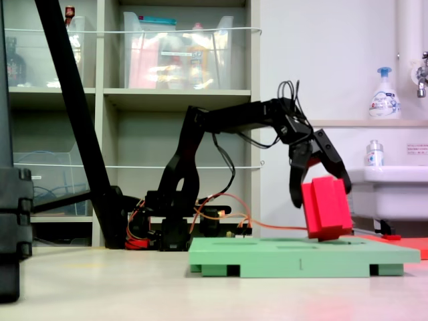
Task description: Put the cross columnar block into the corresponding hole
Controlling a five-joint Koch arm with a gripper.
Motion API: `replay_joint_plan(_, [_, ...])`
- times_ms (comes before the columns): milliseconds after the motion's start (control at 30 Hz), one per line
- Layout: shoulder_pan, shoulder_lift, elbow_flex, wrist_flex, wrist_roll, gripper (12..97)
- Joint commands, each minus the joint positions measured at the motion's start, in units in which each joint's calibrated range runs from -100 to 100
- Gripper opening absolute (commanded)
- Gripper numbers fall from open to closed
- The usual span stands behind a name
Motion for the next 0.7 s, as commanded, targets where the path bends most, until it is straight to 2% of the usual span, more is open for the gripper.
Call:
replay_joint_plan(0, [0.4,0.2,6.5,5.5,-1.3,43.2])
replay_joint_plan(667, [1.1,4.6,6.9,8.8,-0.5,44.0])
